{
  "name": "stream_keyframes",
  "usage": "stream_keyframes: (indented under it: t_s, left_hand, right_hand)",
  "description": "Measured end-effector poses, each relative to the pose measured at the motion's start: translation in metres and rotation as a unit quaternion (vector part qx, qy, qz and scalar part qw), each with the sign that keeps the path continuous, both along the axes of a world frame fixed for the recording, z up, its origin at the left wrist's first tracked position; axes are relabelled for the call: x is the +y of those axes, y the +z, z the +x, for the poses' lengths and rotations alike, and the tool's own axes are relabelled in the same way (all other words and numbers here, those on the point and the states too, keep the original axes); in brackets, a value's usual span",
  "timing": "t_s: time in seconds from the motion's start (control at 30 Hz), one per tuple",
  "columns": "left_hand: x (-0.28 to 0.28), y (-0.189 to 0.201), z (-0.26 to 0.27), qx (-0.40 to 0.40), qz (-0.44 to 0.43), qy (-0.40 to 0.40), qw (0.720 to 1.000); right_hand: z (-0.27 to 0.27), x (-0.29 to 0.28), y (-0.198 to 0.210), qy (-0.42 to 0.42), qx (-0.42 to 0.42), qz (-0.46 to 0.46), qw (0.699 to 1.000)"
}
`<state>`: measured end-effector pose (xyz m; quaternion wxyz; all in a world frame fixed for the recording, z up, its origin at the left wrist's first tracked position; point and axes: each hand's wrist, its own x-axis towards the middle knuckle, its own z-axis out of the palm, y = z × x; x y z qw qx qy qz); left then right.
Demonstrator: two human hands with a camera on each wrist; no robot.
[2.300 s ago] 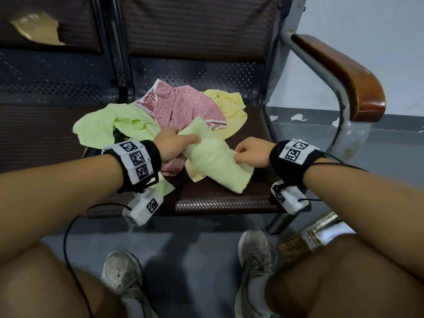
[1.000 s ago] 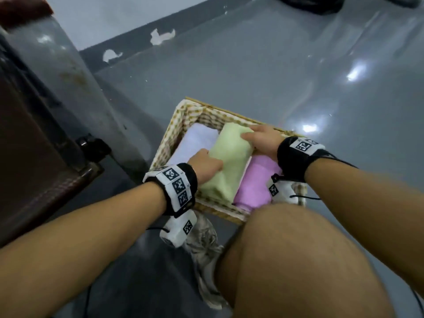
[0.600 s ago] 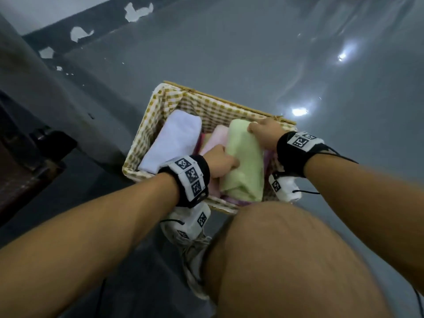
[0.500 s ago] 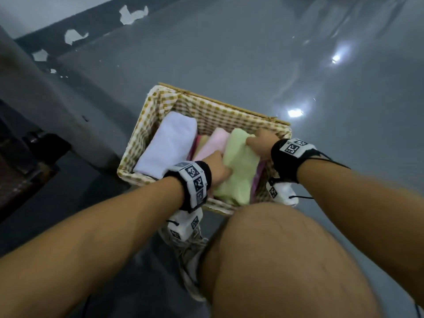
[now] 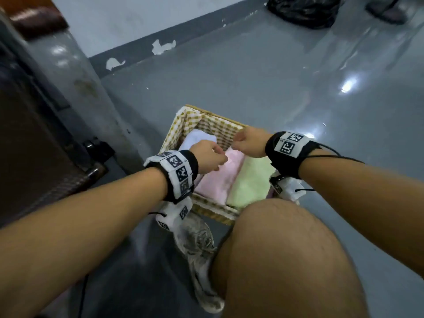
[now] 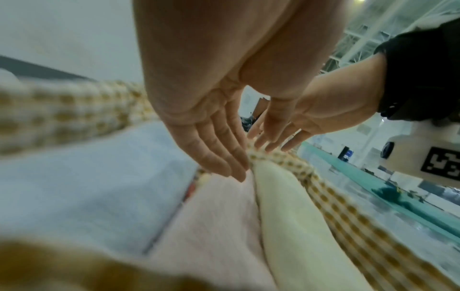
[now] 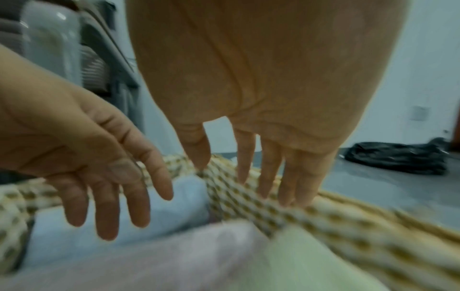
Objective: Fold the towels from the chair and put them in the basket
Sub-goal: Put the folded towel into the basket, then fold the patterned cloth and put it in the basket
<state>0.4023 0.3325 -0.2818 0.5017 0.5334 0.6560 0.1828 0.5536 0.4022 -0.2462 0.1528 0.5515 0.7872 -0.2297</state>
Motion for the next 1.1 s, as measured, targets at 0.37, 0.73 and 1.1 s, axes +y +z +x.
stream_keyframes:
  t_s: [0.37, 0.73, 1.1]
  left_hand:
    - [-0.114, 0.133, -0.234, 0.058, 0.115, 0.153, 0.980]
    - [-0.284, 0.111, -0.392, 0.263, 0.034, 0.296, 0.917]
    - [-0.302, 0.042, -0.418, 0.340, -0.077, 0.337, 0.875]
  right_hand:
    - [-0.250, -0.076, 0.112, 0.250, 0.154, -0.104, 0.950]
    - [-0.453, -0.192, 0.101, 0.382, 0.151, -0.059, 0.910]
    - [-0.513, -0.178, 0.019, 0.435, 0.089, 0.034, 0.895]
